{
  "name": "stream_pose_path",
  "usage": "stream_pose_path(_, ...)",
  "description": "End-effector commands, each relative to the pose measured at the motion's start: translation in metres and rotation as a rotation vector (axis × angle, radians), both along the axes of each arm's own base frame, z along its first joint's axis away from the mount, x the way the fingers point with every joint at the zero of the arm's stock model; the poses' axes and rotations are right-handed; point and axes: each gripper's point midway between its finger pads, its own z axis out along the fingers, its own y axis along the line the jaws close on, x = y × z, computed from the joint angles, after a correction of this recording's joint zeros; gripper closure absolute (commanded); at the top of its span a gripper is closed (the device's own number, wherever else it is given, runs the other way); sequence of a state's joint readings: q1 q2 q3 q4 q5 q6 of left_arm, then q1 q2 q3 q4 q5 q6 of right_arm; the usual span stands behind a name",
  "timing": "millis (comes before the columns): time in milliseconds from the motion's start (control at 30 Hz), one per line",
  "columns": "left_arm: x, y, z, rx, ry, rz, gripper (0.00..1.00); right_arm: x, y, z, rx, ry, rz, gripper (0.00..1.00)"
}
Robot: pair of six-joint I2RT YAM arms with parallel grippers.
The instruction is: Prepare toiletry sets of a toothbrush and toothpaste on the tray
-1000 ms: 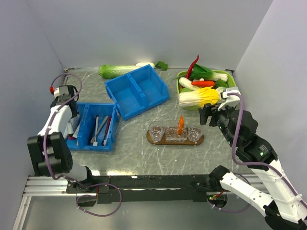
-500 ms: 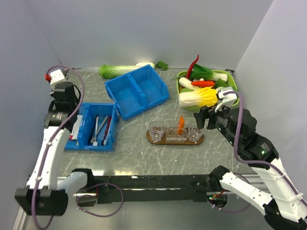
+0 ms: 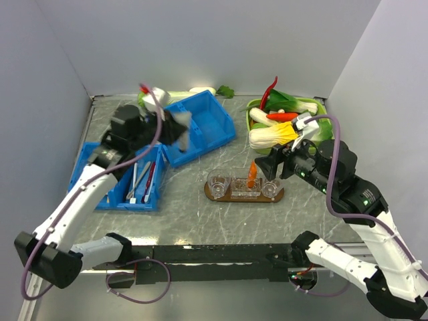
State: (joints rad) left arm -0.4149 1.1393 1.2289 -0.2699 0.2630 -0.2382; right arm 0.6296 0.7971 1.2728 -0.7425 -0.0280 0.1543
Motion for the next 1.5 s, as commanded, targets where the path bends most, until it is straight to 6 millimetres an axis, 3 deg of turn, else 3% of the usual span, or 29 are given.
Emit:
stream_pose_path(0, -0.064, -0.062, 0.003, -0.124, -0.025, -0.469, 0.85, -0.005, 0.023, 0.027, 0.134, -0.038, 0.095, 0.23)
stream_pose_path(233, -0.104, -0.095, -0.022, -0.133, 0.051, -0.671, 0.84, 0.002, 0.069, 0.024, 0.236, 0.027, 0.240, 0.29)
stream_pose_path(533, -0.126, -0.104, -0.035, -0.144, 0.089, -0.739, 0.83, 0.007, 0.113, 0.014, 0.257, 0.080, 0.331, 0.28)
stream_pose_path(800, -0.130, -0.105, -0.034, -0.143, 0.085, -0.750, 0.83, 0.012, 0.133, -0.001, 0.246, 0.115, 0.353, 0.33)
stream_pose_path(1133, -0.131, -0.107, -0.030, -0.161, 0.062, -0.765, 0.83, 0.011, 0.142, -0.012, 0.238, 0.142, 0.375, 0.39)
stream_pose_path(1333, -0.130, -0.107, -0.031, -0.165, 0.057, -0.759, 0.83, 0.010, 0.143, -0.022, 0.235, 0.162, 0.372, 0.55)
stream_pose_path(1433, -0.131, -0.109, -0.034, -0.176, 0.075, -0.772, 0.80, 0.010, 0.144, -0.022, 0.241, 0.160, 0.377, 0.69)
stream_pose_path(1467, -0.132, -0.109, -0.033, -0.181, 0.072, -0.781, 0.79, 0.010, 0.145, -0.022, 0.245, 0.160, 0.376, 0.79)
